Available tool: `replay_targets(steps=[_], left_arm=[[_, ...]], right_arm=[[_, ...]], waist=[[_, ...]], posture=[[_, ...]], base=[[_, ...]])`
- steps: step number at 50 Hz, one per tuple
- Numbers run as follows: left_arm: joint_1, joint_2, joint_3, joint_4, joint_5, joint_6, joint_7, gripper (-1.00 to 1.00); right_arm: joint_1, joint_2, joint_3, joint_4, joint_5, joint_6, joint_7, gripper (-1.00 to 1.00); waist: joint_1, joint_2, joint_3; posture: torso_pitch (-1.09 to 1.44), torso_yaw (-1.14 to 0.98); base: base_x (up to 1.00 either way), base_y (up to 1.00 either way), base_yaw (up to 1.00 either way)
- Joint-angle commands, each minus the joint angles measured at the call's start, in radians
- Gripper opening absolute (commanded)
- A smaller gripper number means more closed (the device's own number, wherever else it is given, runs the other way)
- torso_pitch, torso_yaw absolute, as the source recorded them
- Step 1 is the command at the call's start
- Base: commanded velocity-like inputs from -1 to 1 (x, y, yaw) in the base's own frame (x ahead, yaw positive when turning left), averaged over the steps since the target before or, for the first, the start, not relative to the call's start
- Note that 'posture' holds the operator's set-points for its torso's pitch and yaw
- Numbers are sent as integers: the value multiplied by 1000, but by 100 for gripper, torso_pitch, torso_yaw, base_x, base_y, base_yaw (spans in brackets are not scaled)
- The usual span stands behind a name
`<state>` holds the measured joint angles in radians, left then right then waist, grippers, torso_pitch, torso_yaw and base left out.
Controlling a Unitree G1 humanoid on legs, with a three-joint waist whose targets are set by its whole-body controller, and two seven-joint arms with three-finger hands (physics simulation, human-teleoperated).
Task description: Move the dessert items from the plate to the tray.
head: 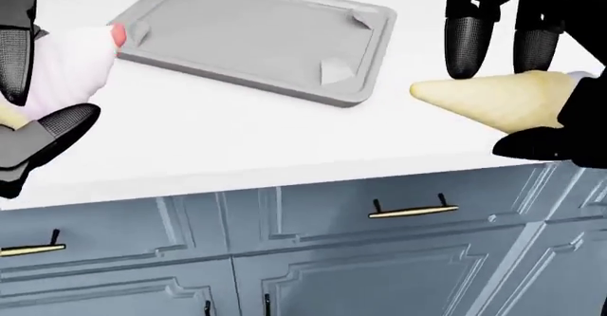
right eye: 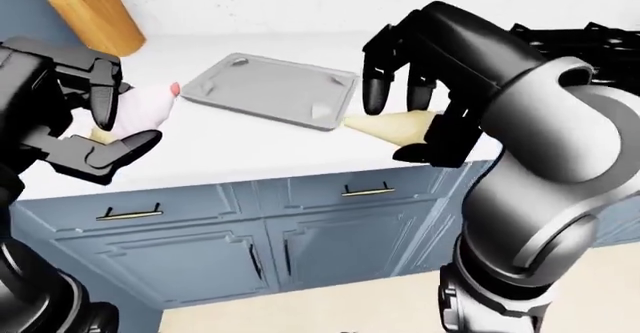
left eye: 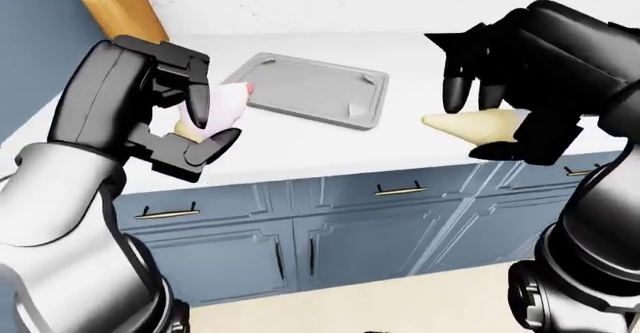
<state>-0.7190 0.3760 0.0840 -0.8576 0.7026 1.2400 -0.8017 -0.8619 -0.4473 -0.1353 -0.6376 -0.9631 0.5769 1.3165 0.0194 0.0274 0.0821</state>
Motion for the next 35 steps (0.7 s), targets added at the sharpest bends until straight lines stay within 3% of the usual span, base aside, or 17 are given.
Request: replay_targets(steps=[1,2,3,5,6,7,8,11,19,21,24,25,26,27,29,30,35], left_arm=[[-38,7,8,-14,7,-27,3,-100],[-39,5,7,-13,8,-27,4,-100],[-38,5,6,-16,10,-26,2,-100],[-34,3,11,-16,10,-30,0,-100],[-31,0,14,-14,7,-37,2,-100],[-31,1,17,-13,6,-38,2,-100],[-30,1,21,-10,3,-41,2,-100],[-41,8,21,-8,2,-32,0,-100],[-45,15,28,0,-10,-34,4,-100],[-49,18,25,-2,-10,-29,4,-100],[-54,18,19,1,-9,-26,6,-100],[-55,19,16,-1,-7,-22,5,-100],[-56,19,12,-5,-5,-17,4,-100],[-57,17,10,-4,-3,-17,4,-100],[-62,19,6,-5,1,-11,0,-100],[-67,20,3,-4,3,-7,-2,-100],[-73,17,-3,1,12,-8,-7,-100]], right_arm=[[-27,-10,-23,-21,-1,-4,-23,-99],[-30,-10,-20,-23,0,-3,-18,-98],[-30,-11,-18,-25,3,-8,-14,-98],[-26,-11,-19,-26,9,-16,-14,-98],[-25,-10,-18,-27,9,-17,-12,-98],[-27,-9,-17,-28,9,-16,-10,-98],[-26,-7,-15,-25,10,-19,-11,-98],[-38,0,-10,-17,7,-16,-8,-98],[-61,7,-1,-10,-4,-10,8,-98],[-85,17,-4,-2,-9,13,4,-98],[-74,8,-4,3,-16,6,2,-98],[-73,8,-5,4,-15,5,0,-98],[-71,6,-6,2,-16,5,1,-99],[-72,5,-9,3,-16,5,-4,-99],[-71,2,-13,6,-10,4,-8,-99],[-72,-1,-14,5,-9,6,-4,-99],[-76,-8,-16,-1,-4,14,3,-98]], waist=[[-4,16,-21],[5,14,-21],[14,-4,-19],[12,-140,-41],[19,-141,-32],[30,-125,-24],[8,-113,-26],[7,-79,-39],[18,-26,-32],[-16,-16,-23],[-24,22,-48],[-29,-9,-35],[-36,-12,-37],[-33,-3,-70],[-31,13,-21],[-27,17,-8],[-11,9,-11]], posture=[[0,0],[0,0],[0,0],[0,0],[0,0],[0,0],[0,0],[0,0],[0,0],[0,0],[0,0],[0,0],[0,0],[0,0],[0,0],[0,0],[0,0]], base=[[41,-94,0],[40,-60,0],[21,-9,0],[5,8,0],[0,0,46],[0,0,100],[0,0,100],[0,0,100],[0,0,100],[0,0,46],[0,0,0],[0,0,0],[2,0,0],[26,0,0],[41,-10,0],[52,-22,0],[58,-24,0]])
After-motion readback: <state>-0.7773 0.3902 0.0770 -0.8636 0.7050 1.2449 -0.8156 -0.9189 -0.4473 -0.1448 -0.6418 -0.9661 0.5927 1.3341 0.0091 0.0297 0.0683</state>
